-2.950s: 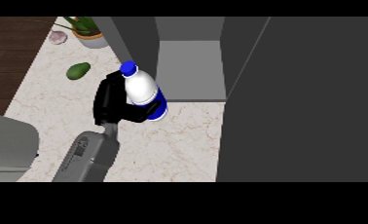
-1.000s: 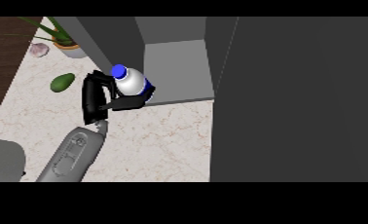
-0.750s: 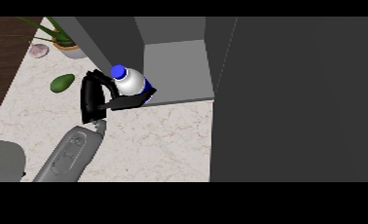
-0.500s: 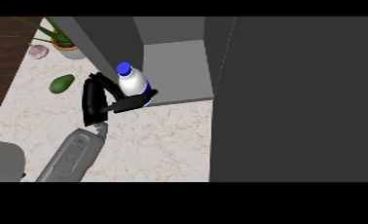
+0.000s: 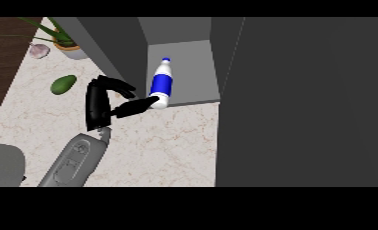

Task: Pick up the bottled water, place it into the cabinet and close the cabinet

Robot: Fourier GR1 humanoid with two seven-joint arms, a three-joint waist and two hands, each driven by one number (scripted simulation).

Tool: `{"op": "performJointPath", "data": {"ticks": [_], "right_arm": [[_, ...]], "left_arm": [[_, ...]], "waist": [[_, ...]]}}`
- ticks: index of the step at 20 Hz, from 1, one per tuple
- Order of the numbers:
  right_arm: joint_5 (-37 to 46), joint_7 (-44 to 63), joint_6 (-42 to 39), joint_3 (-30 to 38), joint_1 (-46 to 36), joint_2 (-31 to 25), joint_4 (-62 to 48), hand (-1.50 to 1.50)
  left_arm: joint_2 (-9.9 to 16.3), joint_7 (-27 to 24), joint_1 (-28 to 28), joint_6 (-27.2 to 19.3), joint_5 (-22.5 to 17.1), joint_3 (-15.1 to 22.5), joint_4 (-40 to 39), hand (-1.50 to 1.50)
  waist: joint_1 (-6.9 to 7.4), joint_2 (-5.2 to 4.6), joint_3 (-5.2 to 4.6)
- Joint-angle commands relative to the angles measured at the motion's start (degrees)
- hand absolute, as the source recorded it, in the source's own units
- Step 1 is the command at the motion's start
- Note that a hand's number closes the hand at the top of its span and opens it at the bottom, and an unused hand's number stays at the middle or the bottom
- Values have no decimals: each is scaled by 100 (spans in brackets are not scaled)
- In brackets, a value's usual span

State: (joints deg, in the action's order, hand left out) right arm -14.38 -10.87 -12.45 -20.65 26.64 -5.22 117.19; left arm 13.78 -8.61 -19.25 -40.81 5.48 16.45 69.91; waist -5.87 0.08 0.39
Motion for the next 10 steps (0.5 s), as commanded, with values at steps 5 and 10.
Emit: {"op": "performJointPath", "data": {"ticks": [5, 10], "right_arm": [[53, -1, 110, 84, 22, 2, 161, -150], [31, 42, 174, 303, 32, -79, 203, -150]], "left_arm": [[-416, -342, -1271, 1238, -1254, -593, -374, -150], [-744, -781, -1253, 1517, -1529, -578, -292, -150]], "waist": [[30, -118, -66], [236, -65, -51]]}}
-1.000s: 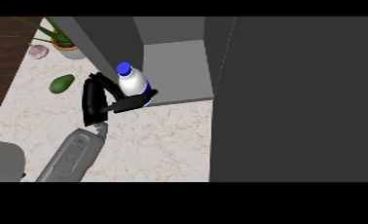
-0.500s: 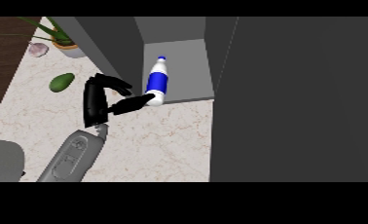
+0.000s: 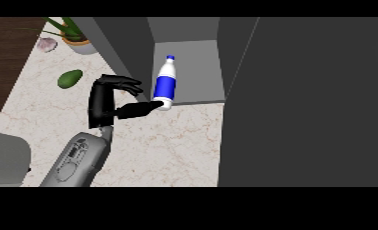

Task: Pick up the bottled water, place it into the cabinet and close the cabinet

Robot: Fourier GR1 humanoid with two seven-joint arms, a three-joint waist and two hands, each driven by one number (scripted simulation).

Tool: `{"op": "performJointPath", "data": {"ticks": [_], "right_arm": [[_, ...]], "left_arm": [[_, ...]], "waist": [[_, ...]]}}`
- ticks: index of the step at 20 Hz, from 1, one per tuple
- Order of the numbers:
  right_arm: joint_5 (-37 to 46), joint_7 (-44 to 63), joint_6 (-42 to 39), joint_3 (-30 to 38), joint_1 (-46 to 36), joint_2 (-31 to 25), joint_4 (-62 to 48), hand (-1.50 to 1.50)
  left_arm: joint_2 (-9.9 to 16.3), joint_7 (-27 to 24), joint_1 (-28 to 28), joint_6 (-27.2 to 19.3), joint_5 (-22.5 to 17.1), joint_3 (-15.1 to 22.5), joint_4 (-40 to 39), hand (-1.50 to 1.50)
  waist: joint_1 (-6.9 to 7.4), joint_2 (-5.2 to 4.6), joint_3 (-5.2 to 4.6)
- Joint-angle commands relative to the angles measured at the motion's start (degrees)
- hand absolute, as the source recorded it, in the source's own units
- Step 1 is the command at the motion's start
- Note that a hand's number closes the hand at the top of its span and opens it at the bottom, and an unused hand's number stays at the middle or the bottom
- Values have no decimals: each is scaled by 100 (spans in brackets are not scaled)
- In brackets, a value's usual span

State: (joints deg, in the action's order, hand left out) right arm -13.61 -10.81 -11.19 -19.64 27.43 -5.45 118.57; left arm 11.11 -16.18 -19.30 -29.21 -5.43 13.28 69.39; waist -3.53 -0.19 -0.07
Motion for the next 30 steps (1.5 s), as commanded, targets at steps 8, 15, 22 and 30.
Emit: {"op": "performJointPath", "data": {"ticks": [8, 15, 22, 30], "right_arm": [[45, -34, 175, 45, 28, 93, -21, -150], [212, 113, 381, -199, 324, 130, 284, -150], [26, -118, 155, -43, 609, -161, 462, -150], [154, -299, 254, -193, 856, -268, 492, -150]], "left_arm": [[-609, -572, -941, 1187, -930, -355, -233, -150], [-543, -263, -452, 1629, -1173, -213, 572, -150], [-882, 320, 401, 1202, -1076, 267, 2110, -150], [-663, 873, 1766, 1413, -1078, 777, 3957, -150]], "waist": [[228, 4, 4], [332, 38, 7], [355, 50, 11], [356, 39, 9]]}}
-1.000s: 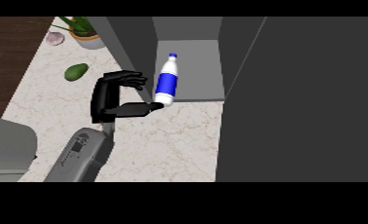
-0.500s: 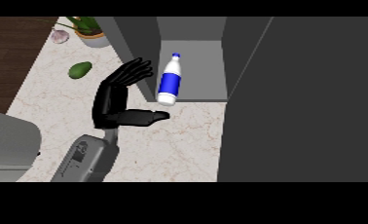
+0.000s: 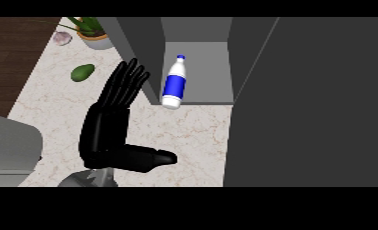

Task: Pick up the bottled water, place it into the cabinet and close the cabinet

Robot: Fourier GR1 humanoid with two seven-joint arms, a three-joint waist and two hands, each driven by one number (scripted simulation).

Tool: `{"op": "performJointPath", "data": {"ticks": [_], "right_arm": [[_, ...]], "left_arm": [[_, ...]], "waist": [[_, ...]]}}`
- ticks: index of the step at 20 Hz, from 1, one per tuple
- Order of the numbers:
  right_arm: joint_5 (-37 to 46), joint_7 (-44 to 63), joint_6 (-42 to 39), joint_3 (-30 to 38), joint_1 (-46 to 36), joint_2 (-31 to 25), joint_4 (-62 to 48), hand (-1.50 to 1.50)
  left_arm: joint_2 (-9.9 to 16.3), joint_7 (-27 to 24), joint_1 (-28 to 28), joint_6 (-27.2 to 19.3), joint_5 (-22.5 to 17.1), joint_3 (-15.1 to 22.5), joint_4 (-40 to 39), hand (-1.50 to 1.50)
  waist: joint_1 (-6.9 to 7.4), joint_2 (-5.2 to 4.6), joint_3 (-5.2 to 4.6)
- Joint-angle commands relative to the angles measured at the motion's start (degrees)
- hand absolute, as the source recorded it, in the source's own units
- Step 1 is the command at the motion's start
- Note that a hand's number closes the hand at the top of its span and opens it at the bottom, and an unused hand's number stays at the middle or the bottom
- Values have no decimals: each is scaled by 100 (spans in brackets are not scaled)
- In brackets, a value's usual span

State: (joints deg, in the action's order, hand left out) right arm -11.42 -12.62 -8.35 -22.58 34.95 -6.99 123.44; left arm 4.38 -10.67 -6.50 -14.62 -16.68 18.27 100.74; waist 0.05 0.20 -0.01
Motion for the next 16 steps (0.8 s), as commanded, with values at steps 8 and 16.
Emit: {"op": "performJointPath", "data": {"ticks": [8, 16], "right_arm": [[688, 482, -318, -544, 53, -720, 450, 150], [1325, 579, -732, -1472, -196, -994, 498, 150]], "left_arm": [[469, 129, 1577, 537, -375, 285, 1734, -150], [983, -484, 3015, 871, -646, -212, 2661, -150]], "waist": [[20, -3, -4], [97, 9, -6]]}}
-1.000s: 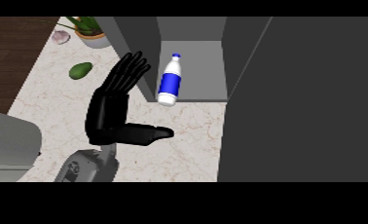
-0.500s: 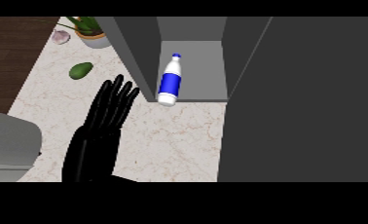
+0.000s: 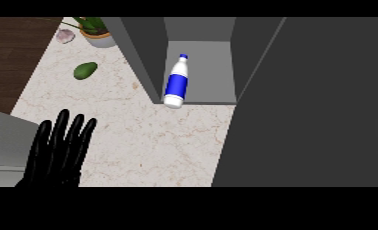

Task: Pick up the bottled water, place it into the cabinet and close the cabinet

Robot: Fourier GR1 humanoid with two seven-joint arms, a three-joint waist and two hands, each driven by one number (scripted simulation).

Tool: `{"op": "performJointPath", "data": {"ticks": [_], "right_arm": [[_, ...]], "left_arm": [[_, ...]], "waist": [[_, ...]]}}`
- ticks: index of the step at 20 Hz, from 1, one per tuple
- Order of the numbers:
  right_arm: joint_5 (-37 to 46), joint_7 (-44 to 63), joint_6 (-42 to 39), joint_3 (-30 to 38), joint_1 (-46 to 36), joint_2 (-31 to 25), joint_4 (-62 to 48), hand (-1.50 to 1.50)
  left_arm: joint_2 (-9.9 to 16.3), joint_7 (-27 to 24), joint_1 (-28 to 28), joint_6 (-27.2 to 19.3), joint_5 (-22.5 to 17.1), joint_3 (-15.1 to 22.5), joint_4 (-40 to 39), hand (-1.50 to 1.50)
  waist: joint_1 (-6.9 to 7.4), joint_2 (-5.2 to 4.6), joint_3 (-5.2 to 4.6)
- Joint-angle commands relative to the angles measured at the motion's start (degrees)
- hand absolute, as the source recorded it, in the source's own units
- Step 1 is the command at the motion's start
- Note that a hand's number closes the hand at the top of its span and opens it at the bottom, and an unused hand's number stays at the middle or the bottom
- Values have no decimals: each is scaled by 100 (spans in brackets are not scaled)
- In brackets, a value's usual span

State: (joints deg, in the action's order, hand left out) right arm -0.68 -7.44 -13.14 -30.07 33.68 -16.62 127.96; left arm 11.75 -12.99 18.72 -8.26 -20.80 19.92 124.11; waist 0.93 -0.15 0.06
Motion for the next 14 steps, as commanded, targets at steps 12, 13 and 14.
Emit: {"op": "performJointPath", "data": {"ticks": [12, 13, 14], "right_arm": [[874, 1350, -84, -1552, -693, 490, 680, 150], [892, 1445, -66, -1474, -976, 626, 521, 150], [812, 1365, -88, -1492, -841, 622, 569, 150]], "left_arm": [[741, -572, 1658, 1301, -1466, -1505, 653, -150], [780, -563, 1755, 1415, -1557, -1518, 661, -150], [747, -714, 1740, 1542, -1673, -1650, 493, -150]], "waist": [[135, 42, -29], [193, 30, -29], [142, 39, -29]]}}
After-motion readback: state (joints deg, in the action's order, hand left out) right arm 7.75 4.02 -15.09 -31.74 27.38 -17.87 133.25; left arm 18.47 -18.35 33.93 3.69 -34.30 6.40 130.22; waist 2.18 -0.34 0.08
